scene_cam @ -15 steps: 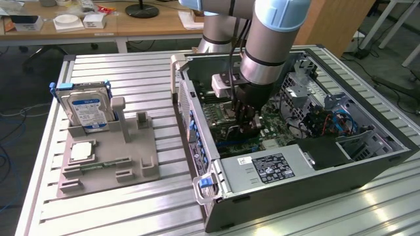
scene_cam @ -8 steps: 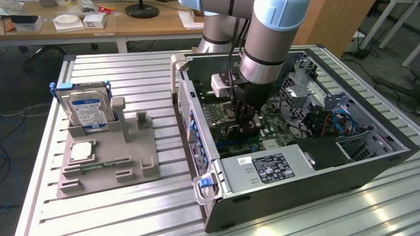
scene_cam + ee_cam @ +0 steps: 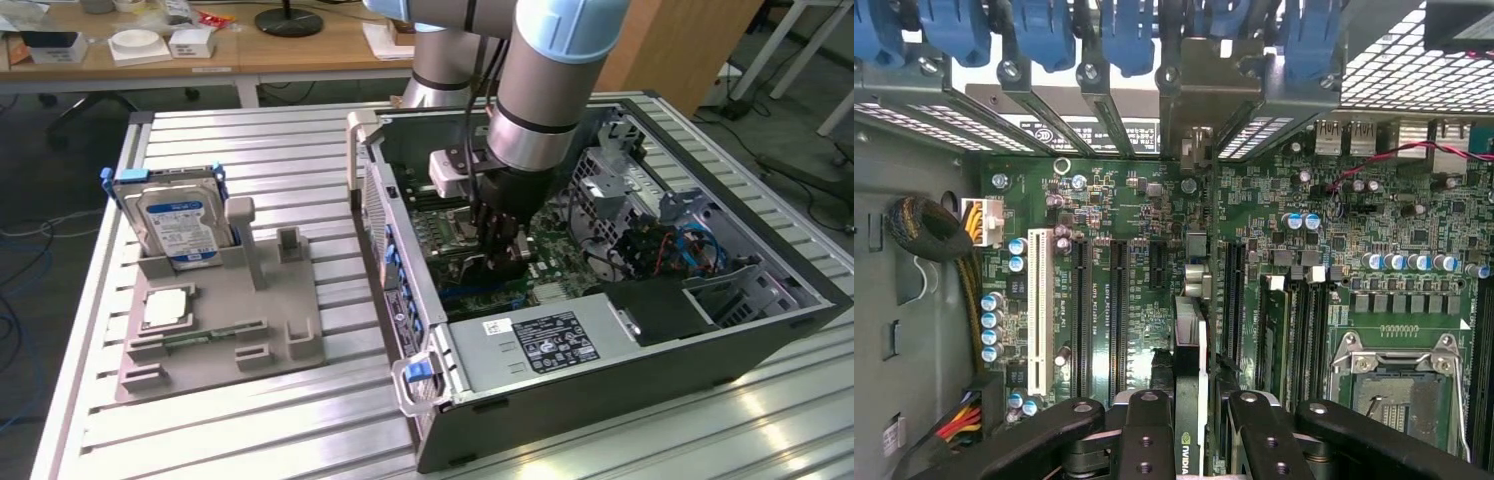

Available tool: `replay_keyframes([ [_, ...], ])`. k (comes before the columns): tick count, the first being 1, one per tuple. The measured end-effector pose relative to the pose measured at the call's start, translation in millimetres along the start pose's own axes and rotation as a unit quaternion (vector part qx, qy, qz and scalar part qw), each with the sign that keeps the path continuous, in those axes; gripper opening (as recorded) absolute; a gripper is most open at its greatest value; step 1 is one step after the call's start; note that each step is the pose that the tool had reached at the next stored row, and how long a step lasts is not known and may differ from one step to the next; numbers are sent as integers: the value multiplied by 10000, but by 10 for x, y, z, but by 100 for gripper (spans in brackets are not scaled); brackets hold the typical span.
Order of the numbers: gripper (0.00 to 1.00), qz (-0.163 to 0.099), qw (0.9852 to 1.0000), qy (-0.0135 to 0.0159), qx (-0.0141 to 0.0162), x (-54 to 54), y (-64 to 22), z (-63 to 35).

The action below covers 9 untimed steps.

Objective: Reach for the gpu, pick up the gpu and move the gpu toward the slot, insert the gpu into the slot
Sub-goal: 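Insert the gpu into the slot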

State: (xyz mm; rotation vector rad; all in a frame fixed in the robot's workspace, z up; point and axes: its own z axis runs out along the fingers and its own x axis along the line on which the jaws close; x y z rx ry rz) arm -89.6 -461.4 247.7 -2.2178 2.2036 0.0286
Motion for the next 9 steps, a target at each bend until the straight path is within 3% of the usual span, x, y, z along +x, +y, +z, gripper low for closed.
replay_keyframes([
  [9, 26, -12, 10000, -5, -1, 1, 0, 33],
])
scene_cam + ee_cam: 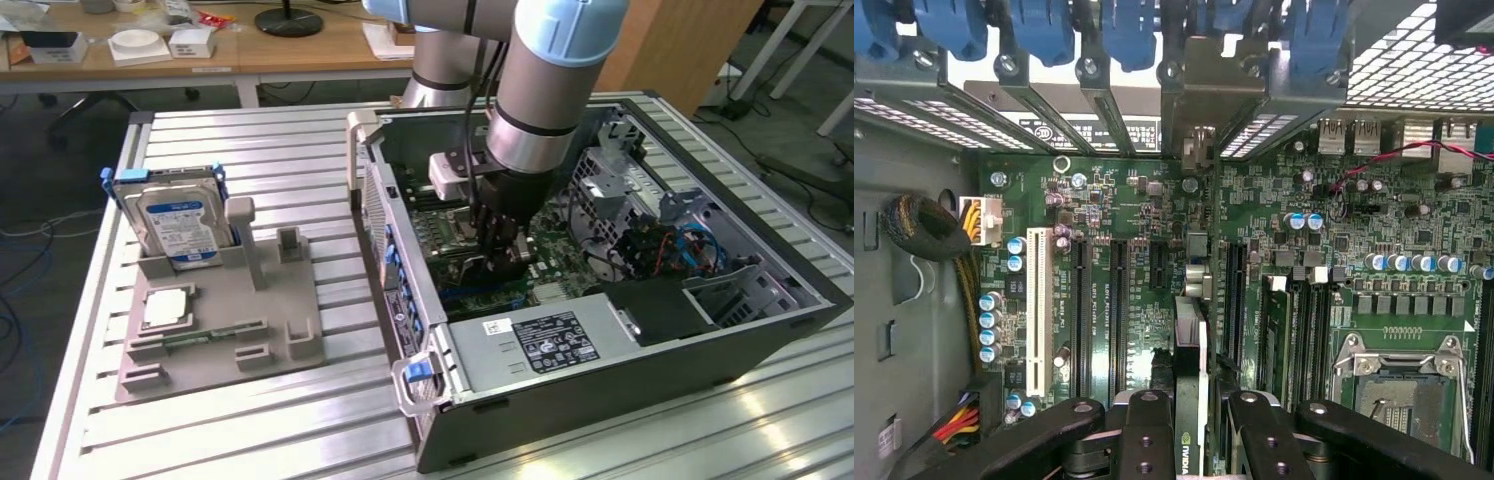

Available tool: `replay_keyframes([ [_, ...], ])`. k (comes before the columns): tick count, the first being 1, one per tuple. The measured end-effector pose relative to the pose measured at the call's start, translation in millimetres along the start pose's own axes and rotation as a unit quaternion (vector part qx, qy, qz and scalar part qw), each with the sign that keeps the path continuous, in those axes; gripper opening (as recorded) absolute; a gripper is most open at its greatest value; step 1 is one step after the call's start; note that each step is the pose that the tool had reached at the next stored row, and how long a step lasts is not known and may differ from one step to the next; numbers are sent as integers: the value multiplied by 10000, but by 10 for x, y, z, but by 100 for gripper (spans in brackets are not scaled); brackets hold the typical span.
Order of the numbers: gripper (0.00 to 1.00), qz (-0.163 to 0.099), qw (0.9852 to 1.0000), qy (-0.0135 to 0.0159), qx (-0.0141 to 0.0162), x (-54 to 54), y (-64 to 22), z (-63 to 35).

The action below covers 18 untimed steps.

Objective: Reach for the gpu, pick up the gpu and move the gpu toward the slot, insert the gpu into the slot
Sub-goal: 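Insert the gpu into the slot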

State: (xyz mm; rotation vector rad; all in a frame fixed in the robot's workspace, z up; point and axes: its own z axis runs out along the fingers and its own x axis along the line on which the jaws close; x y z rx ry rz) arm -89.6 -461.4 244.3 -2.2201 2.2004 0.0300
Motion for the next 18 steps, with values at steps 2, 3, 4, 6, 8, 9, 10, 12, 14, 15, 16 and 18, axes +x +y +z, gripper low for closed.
replay_keyframes([
  [2, 26, 0, 10000, -1, 1, 0, 0, 1],
  [3, 26, 0, 10000, -1, 1, -1, 0, 1],
  [4, 26, 0, 10000, -2, 1, -1, 0, 1],
  [6, 26, 0, 10000, -1, 1, 0, 0, 1],
  [8, 26, 0, 10000, -1, 1, 0, 0, 1],
  [9, 26, 0, 10000, -1, 1, -1, 0, 1],
  [10, 26, 0, 10000, -1, 1, -1, 0, 1],
  [12, 26, 0, 10000, -1, 1, 0, 0, 1],
  [14, 26, 0, 10000, -1, 1, -1, 0, 1],
  [15, 26, 0, 10000, -2, 1, -1, -1, 1],
  [16, 26, 0, 10000, -1, 0, 0, -3, 2],
  [18, 26, 1, 10000, -1, 0, 0, -5, 3],
])
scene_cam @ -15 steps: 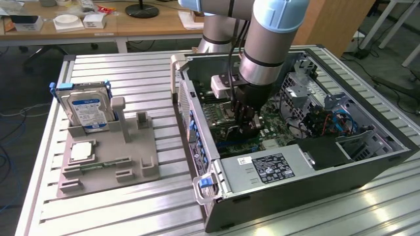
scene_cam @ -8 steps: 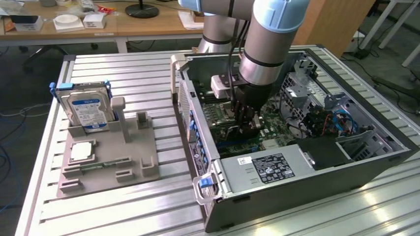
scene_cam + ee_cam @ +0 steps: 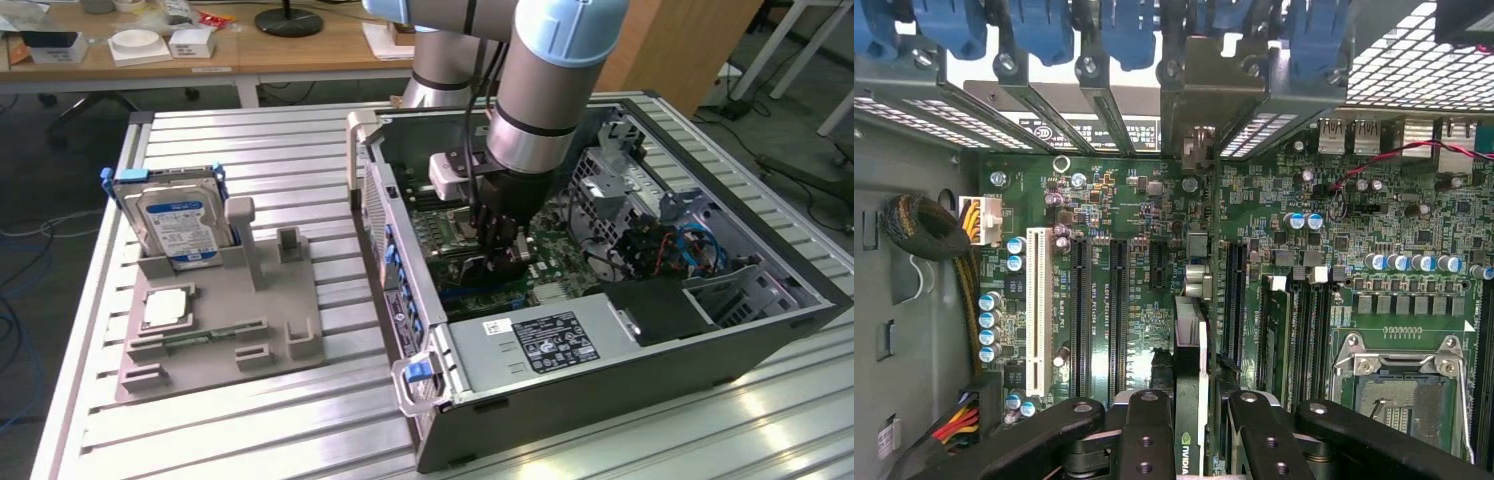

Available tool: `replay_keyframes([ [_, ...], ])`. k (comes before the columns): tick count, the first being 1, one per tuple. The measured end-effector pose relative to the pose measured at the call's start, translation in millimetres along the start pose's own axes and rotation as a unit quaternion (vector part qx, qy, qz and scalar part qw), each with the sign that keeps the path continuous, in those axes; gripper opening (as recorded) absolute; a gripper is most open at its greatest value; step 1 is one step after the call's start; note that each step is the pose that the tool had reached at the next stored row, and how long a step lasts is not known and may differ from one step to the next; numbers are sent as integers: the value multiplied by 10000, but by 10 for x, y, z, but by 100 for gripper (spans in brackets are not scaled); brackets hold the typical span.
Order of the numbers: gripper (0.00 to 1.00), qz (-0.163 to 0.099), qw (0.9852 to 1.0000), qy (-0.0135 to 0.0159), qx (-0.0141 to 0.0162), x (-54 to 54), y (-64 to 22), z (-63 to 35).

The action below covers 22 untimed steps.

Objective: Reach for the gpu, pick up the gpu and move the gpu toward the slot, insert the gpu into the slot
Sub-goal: 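Insert the gpu into the slot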

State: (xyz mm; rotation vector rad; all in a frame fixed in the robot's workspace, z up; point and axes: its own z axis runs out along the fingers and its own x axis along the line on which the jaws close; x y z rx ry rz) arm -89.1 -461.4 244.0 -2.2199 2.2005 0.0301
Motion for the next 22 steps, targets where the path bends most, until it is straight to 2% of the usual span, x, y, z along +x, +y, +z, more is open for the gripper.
replay_keyframes([
  [11, 26, -1, 10000, -1, 1, 0, -18, 13],
  [19, 26, -1, 10000, 6, 6, 3, 24, 35],
  [22, 26, -6, 10000, 7, 19, 1, 26, 65],
])
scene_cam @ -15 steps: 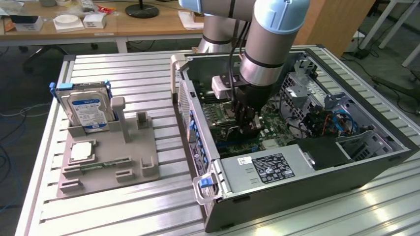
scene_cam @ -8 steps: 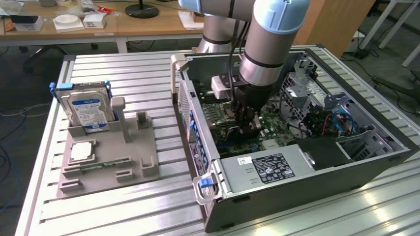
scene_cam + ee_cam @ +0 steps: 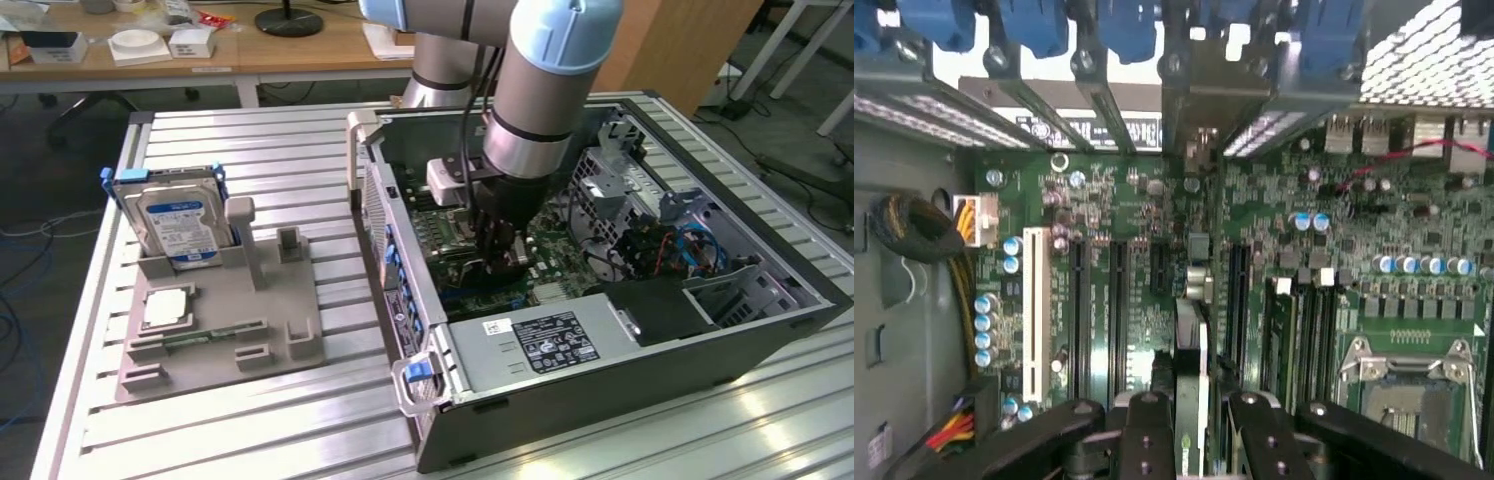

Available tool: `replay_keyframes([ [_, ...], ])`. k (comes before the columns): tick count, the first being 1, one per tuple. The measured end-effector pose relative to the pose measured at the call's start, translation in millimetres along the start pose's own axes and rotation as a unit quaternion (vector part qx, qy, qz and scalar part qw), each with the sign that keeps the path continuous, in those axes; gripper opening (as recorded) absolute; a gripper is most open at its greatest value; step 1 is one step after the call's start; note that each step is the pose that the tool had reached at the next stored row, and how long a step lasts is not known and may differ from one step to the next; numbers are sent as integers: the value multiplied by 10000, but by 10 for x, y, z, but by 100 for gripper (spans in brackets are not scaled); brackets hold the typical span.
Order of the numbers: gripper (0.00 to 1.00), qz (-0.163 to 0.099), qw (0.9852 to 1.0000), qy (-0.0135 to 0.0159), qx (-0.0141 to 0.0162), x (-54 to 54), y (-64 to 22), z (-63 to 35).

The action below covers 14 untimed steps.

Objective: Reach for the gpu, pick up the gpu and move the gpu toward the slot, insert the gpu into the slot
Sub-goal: 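Insert the gpu into the slot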

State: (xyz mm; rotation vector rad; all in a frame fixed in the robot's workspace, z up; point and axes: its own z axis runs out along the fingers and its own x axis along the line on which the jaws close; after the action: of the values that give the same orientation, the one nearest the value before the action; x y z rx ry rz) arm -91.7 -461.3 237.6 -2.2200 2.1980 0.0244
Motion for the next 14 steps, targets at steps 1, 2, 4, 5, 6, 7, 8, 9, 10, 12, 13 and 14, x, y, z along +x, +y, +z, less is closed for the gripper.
replay_keyframes([
  [1, 26, 2, 10000, 1, 0, -1, 1, 1],
  [2, 26, 4, 10000, 1, 0, -2, 0, 4],
  [4, 26, 15, 10000, -5, 1, -6, 6, 15],
  [5, 26, 15, 10000, -4, 1, -6, 6, 15],
  [6, 26, 15, 10000, -6, -3, -7, 6, 15],
  [7, 26, 15, 10000, -5, -2, -7, 6, 14],
  [8, 26, 16, 10000, -9, -1, -8, 6, 7],
  [9, 27, 19, 10000, -26, -6, -13, 10, -3],
  [10, 27, 19, 10000, -19, -8, -12, 11, -28],
  [12, 32, 16, 10000, -12, -8, -11, 9, -86],
  [13, 32, 16, 10000, -12, -7, -12, 9, -117],
  [14, 32, 16, 10000, -11, -6, -12, 8, -151],
])
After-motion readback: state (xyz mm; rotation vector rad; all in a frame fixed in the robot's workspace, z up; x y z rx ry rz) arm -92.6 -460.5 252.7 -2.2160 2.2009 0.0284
